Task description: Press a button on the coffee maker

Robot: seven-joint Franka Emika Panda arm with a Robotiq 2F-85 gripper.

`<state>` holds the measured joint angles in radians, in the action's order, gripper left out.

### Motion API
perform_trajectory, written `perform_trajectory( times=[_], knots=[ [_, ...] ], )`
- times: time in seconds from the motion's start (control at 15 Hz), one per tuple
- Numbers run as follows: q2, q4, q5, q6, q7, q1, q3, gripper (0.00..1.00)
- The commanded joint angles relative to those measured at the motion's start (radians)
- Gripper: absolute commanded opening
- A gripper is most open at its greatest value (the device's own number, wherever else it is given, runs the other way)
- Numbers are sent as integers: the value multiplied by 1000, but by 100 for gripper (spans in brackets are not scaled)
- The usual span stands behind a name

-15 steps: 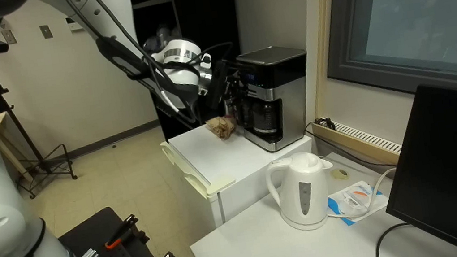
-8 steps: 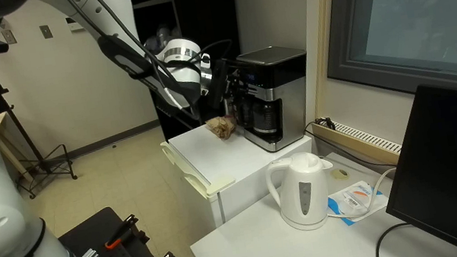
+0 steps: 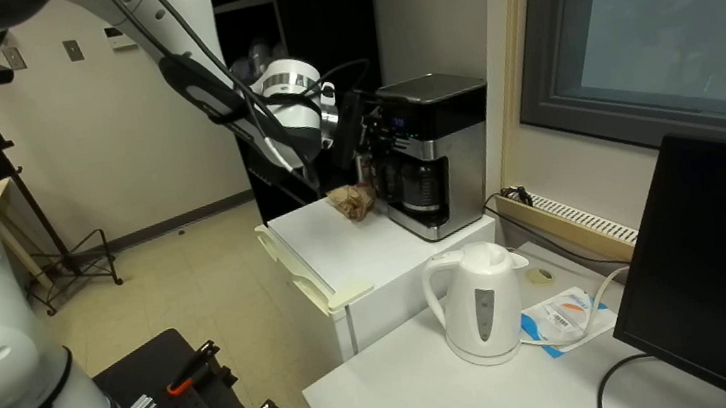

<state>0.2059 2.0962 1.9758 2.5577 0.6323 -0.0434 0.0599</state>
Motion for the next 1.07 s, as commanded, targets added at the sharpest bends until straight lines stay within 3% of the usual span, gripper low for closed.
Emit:
perform_trajectory(
  times=[0.0, 1.0],
  knots=[
    [32, -39, 16, 15, 16, 17, 14, 0],
    [91, -113, 6, 20, -5, 31, 23, 0]
  ],
)
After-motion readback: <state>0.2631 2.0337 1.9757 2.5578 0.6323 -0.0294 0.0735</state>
